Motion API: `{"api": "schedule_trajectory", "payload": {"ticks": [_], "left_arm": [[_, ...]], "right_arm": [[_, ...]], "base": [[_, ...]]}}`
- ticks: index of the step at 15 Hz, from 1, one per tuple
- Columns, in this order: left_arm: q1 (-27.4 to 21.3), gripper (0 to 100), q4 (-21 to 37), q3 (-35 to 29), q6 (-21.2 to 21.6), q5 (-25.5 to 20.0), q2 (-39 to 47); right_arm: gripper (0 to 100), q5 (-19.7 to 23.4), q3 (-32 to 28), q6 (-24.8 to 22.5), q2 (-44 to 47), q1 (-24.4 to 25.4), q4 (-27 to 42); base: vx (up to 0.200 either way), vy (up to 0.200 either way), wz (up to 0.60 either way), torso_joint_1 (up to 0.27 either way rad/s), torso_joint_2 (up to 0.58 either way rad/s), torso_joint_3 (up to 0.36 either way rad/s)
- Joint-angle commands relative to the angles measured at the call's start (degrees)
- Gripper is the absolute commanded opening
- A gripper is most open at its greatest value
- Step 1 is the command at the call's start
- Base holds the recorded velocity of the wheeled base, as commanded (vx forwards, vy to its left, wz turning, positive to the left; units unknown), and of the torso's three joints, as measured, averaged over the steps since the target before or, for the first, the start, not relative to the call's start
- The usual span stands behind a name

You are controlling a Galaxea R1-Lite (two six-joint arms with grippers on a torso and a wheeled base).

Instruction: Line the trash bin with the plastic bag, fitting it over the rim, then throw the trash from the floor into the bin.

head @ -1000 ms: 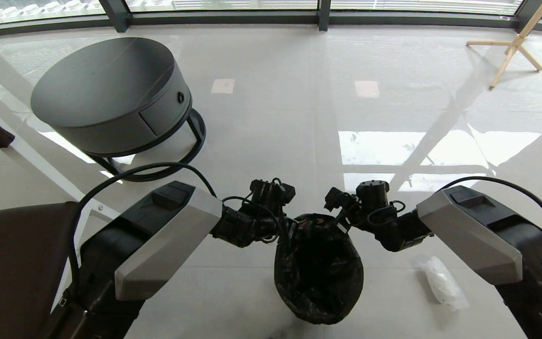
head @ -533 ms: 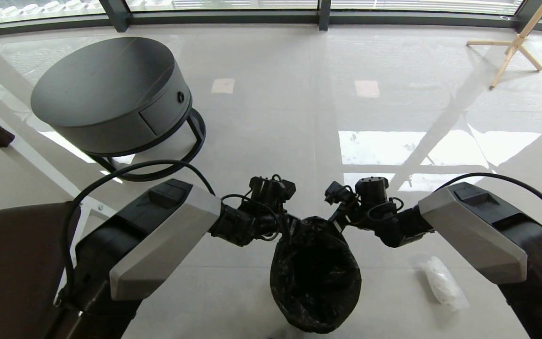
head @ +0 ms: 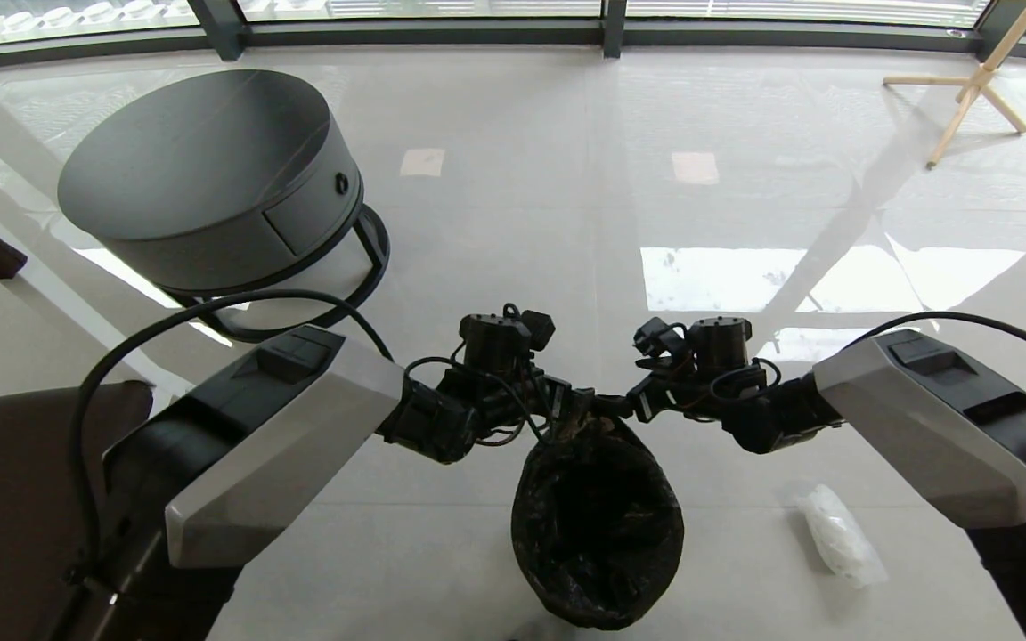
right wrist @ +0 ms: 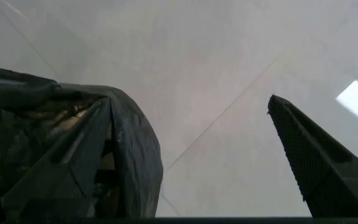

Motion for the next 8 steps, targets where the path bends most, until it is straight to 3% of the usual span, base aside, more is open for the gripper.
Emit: {"api": "schedule_trajectory", "payload": {"ticks": [1,6,8], "left_arm": [[-0.1,100,-2.0,4.2,-0.8,-1.9,-3.1],[-0.3,100,-3.0,6.7,-0.8,-2.1,-5.1],[-1.2,100,-4.8,14.9,-0.9,-4.3,-12.3]], "right_arm": [[100,0.2,1.7,0.8,-2.7,-0.5,-0.1],[100,0.2,3.9,1.4,-2.1,-0.6,-0.1],[100,0.7,13.4,5.8,-11.0,-0.6,-1.5]], "base": [[0.000,0.000,0.00,0.000,0.00,0.000],[0.000,0.000,0.00,0.000,0.00,0.000],[0.000,0.000,0.00,0.000,0.00,0.000]]}}
